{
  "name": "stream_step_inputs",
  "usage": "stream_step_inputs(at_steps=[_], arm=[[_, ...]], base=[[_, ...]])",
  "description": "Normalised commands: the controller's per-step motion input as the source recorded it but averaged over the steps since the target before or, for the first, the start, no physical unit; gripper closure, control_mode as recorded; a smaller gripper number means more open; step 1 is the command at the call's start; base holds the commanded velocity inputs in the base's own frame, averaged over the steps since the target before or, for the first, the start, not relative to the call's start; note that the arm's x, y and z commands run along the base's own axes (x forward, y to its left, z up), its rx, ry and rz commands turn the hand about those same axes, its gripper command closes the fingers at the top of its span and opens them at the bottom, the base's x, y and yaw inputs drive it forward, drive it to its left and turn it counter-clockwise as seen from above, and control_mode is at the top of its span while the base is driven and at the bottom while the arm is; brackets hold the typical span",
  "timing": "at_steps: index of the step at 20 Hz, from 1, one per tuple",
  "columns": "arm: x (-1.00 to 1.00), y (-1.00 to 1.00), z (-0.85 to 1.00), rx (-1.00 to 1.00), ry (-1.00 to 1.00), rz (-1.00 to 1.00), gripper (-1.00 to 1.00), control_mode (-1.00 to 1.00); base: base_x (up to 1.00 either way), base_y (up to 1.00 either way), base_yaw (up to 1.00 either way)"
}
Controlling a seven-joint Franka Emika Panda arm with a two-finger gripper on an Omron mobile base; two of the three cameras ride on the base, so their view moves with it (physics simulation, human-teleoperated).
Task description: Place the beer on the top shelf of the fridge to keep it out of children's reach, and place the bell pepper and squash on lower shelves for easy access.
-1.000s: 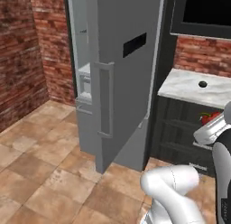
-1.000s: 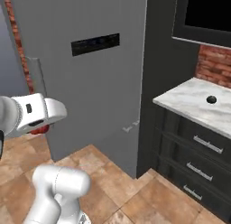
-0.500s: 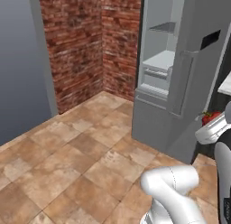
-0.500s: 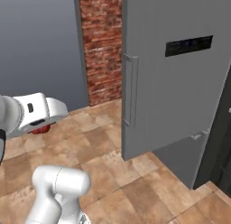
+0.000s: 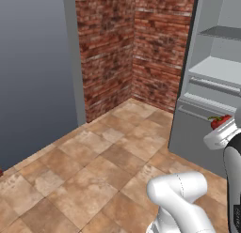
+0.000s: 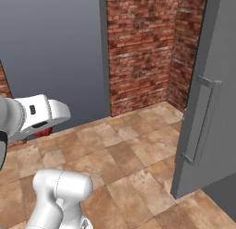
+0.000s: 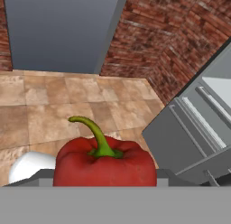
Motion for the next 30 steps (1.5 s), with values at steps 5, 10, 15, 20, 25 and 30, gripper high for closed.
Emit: stream_step_inputs(at_steps=[5,10,15,20,25,30], arm=[[0.00,0.00,0.00,0.00,0.00,0.00,1.00,1.00],[0.00,0.00,0.00,0.00,0.00,0.00,1.00,1.00],[0.00,0.00,0.00,0.00,0.00,0.00,1.00,1.00],[0.00,0.00,0.00,0.00,0.00,0.00,1.00,1.00],[0.00,0.00,0.00,0.00,0.00,0.00,1.00,1.00],[0.00,0.00,0.00,0.00,0.00,0.00,1.00,1.00]], base=[[0.59,0.48,-0.28],[0.70,0.43,-0.34],[0.79,0.42,-0.40],[0.84,0.17,-0.41],[0.83,0.01,-0.42],[0.81,0.00,-0.42]])
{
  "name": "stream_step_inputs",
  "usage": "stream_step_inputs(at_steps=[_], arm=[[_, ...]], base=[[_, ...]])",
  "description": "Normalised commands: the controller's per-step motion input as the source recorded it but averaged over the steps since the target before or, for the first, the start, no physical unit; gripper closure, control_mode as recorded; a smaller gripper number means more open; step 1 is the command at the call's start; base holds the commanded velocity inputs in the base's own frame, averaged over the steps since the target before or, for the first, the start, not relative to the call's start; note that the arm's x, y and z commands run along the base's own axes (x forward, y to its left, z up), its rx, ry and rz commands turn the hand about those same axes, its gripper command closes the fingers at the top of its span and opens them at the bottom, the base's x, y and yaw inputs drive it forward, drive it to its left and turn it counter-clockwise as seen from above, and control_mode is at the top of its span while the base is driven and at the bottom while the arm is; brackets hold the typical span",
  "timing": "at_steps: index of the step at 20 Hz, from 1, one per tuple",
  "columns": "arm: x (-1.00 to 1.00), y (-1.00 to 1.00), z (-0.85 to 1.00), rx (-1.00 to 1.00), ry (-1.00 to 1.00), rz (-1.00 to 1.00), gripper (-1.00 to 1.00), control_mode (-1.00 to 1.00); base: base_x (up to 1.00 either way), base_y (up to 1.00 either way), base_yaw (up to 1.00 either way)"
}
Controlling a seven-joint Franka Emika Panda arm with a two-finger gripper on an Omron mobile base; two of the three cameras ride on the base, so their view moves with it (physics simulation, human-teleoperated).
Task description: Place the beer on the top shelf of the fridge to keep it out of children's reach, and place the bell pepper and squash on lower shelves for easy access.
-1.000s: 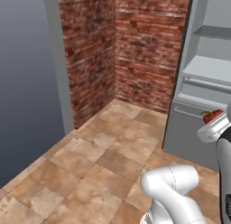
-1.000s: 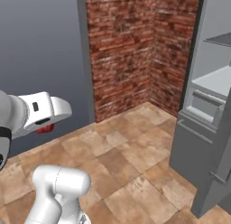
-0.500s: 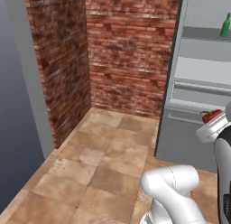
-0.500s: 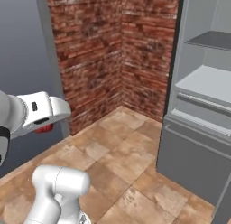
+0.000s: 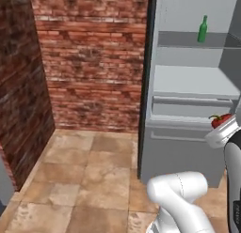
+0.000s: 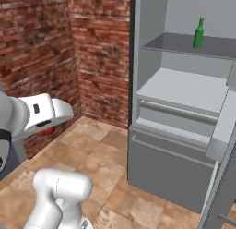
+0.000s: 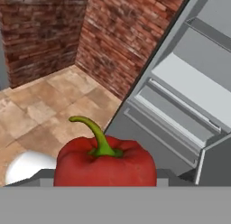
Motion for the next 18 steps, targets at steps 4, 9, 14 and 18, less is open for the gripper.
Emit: stream_step_inputs(at_steps=[4,9,14,18], arm=[[0.00,0.00,0.00,0.00,0.00,0.00,1.00,1.00],[0.00,0.00,0.00,0.00,0.00,0.00,1.00,1.00],[0.00,0.00,0.00,0.00,0.00,0.00,1.00,1.00],[0.00,0.00,0.00,0.00,0.00,0.00,1.00,1.00]], base=[[0.79,0.00,-0.41],[0.79,-0.01,-0.41],[0.76,-0.01,-0.39],[0.69,-0.04,-0.38]])
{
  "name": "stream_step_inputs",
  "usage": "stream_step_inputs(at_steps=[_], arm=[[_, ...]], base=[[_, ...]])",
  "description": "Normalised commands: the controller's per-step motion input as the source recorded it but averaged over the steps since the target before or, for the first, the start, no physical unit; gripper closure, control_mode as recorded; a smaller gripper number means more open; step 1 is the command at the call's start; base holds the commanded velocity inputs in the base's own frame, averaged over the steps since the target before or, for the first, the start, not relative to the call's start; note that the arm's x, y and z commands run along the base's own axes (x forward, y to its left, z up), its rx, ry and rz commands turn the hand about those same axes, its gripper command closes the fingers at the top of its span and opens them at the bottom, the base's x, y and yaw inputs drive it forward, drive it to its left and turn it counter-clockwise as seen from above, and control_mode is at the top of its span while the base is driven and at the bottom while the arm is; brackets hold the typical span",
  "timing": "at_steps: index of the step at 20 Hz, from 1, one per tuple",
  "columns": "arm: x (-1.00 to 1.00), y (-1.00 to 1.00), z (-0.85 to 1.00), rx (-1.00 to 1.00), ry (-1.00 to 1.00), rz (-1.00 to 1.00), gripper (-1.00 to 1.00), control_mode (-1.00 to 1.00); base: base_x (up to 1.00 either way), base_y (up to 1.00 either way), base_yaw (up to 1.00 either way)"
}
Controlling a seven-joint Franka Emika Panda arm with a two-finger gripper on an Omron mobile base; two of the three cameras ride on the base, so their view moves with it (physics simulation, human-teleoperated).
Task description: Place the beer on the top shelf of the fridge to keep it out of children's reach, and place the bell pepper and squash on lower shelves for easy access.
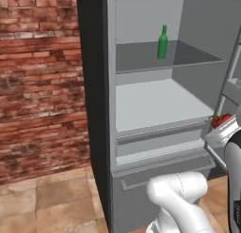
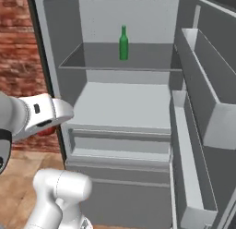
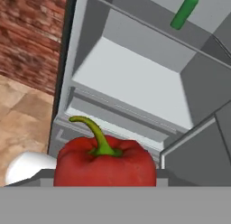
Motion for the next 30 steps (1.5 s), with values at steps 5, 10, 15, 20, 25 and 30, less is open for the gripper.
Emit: stream_step_inputs(at_steps=[5,10,15,20,25,30], arm=[[0.00,0.00,0.00,0.00,0.00,0.00,1.00,1.00],[0.20,-0.12,-0.18,0.00,-0.02,-0.07,1.00,-1.00],[0.51,-0.12,-0.56,0.00,-0.03,-0.06,1.00,-1.00],[0.58,0.00,-0.59,0.00,-0.03,0.00,1.00,-1.00],[0.70,0.00,-0.45,0.04,0.00,0.02,1.00,-1.00],[0.64,0.00,-0.38,0.04,0.00,0.04,1.00,-1.00]], base=[[0.49,-0.35,-0.32],[0.28,-0.21,-0.15],[0.00,0.00,0.00],[0.00,0.00,0.00],[0.00,0.00,0.00],[0.00,0.00,0.00]])
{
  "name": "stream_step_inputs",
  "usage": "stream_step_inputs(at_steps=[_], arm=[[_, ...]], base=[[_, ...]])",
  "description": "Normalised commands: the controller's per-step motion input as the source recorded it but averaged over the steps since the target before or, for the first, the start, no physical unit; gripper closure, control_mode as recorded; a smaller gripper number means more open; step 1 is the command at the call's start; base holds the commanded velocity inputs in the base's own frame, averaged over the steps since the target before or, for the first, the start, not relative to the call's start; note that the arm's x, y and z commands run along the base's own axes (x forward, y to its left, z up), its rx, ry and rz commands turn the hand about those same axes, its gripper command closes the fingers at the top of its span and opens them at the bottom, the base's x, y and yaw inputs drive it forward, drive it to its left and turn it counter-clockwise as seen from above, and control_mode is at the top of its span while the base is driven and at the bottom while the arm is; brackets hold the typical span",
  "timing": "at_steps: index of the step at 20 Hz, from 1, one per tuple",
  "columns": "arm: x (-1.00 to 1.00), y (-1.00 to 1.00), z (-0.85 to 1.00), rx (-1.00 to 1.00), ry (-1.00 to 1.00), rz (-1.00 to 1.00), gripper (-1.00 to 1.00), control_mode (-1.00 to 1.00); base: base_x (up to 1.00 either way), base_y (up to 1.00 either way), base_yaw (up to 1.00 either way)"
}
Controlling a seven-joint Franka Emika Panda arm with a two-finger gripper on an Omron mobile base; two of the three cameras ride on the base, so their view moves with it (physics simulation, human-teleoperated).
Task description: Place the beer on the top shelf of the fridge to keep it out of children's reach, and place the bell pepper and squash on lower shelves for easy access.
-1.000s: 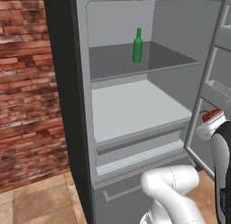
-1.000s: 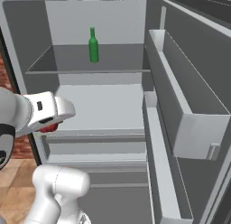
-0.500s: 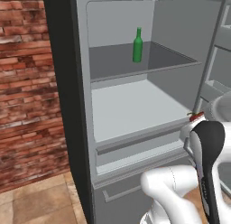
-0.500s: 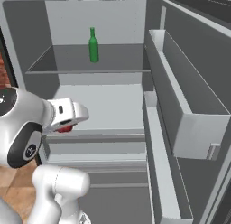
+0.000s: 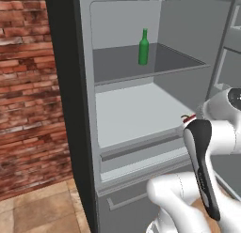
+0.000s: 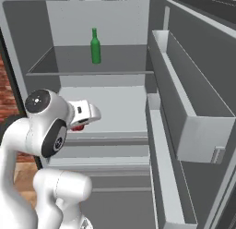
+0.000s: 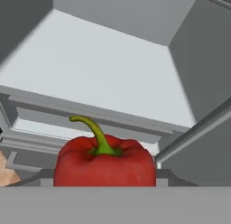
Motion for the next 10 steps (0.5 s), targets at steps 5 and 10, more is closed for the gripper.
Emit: stream_step_inputs(at_steps=[5,10], arm=[[0.57,0.00,-0.45,0.07,-0.01,0.06,1.00,-1.00],[0.70,0.00,-0.29,0.06,0.00,0.04,1.00,-1.00]], base=[[0.00,0.00,0.00],[0.00,0.00,0.00]])
